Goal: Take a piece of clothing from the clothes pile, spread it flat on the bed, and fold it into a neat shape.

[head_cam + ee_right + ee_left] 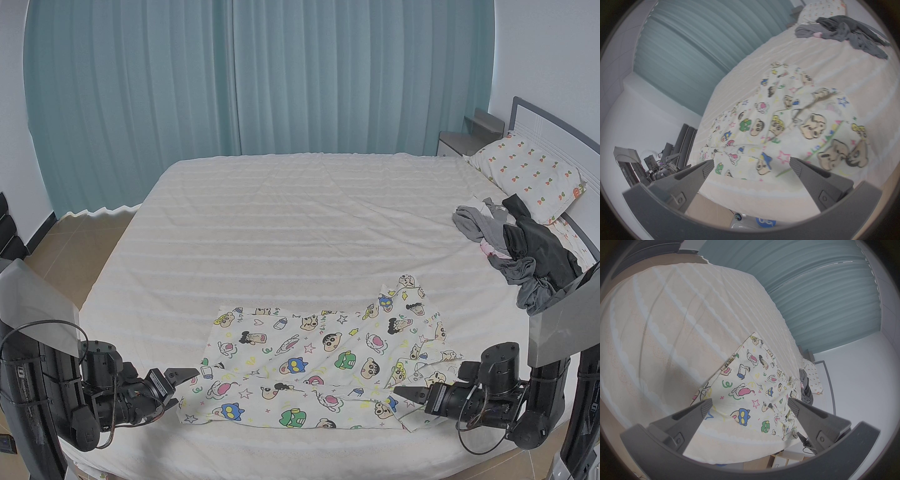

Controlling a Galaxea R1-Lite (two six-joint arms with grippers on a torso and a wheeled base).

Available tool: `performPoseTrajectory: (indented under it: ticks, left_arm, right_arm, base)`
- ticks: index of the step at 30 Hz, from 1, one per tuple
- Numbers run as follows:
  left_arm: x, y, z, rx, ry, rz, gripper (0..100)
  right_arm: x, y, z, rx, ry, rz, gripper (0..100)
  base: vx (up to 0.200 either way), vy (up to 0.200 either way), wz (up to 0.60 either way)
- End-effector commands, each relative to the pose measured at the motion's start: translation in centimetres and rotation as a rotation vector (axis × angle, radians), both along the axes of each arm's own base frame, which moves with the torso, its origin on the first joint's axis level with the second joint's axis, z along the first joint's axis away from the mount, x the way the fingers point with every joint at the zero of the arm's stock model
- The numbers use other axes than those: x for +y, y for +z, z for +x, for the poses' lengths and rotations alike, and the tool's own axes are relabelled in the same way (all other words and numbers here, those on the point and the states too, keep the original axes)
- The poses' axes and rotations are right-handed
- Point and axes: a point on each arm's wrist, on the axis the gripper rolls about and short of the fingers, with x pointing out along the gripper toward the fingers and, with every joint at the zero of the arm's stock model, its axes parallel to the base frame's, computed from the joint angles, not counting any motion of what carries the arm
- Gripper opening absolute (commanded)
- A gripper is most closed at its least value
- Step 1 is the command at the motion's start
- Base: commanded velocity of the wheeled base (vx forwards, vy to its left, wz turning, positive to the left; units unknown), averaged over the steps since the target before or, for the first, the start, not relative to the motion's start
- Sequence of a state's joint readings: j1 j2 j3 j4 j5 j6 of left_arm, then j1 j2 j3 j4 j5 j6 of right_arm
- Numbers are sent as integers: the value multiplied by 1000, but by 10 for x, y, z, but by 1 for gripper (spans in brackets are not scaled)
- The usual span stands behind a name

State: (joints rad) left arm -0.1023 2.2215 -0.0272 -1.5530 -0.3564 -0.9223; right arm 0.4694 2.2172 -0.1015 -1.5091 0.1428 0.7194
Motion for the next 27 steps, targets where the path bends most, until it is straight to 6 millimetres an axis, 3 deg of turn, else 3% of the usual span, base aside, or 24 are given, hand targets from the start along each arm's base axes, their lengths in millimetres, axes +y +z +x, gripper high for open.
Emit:
performPoseTrajectory:
  ticks: [1,9,14,27]
  left_arm:
    - [0,2,1,-20,2,-5,100]
    - [0,2,1,-19,2,-5,100]
    - [0,2,1,-19,2,-5,100]
    - [0,2,1,-18,1,-3,100]
  right_arm:
    - [33,-2,18,-9,65,-6,100]
    - [64,-8,39,108,52,-35,100]
    - [80,-8,36,132,78,-36,100]
    - [85,-27,35,155,54,-105,100]
  base:
    - [0,0,0]
    - [0,0,0]
    - [0,0,0]
    - [0,0,0]
